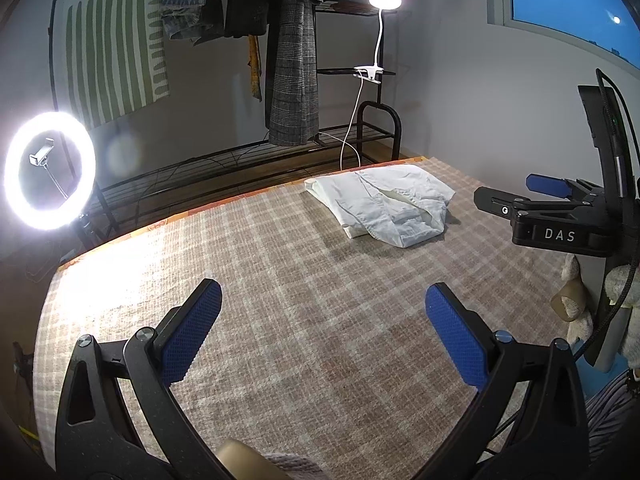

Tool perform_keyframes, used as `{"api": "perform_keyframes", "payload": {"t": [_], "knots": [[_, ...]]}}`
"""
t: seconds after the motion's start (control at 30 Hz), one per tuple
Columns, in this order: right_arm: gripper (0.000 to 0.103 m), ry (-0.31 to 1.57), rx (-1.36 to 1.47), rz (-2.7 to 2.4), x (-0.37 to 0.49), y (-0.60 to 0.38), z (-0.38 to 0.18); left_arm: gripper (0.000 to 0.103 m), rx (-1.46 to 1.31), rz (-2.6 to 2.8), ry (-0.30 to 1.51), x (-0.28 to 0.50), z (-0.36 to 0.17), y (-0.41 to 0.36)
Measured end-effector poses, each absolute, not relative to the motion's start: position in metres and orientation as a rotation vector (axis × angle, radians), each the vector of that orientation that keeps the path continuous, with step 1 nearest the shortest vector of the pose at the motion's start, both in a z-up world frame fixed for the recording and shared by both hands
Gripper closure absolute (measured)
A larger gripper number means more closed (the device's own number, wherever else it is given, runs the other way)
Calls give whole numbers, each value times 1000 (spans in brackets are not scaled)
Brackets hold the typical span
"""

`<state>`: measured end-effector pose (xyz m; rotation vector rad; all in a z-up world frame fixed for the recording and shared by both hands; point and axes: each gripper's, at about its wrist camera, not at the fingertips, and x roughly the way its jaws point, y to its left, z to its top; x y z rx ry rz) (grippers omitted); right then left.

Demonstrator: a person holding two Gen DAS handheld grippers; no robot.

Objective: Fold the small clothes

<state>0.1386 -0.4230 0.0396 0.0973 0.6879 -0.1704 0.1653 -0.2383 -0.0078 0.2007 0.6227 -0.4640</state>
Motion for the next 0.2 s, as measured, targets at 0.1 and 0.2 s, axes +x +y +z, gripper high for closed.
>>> {"api": "perform_keyframes", "payload": {"t": [0.1,0.2], "knots": [[0,688,100,-169,139,-423,40,0,200,-466,624,166,-8,-238],[0,688,98,-169,139,-424,40,0,203,-463,624,166,-8,-238]]}}
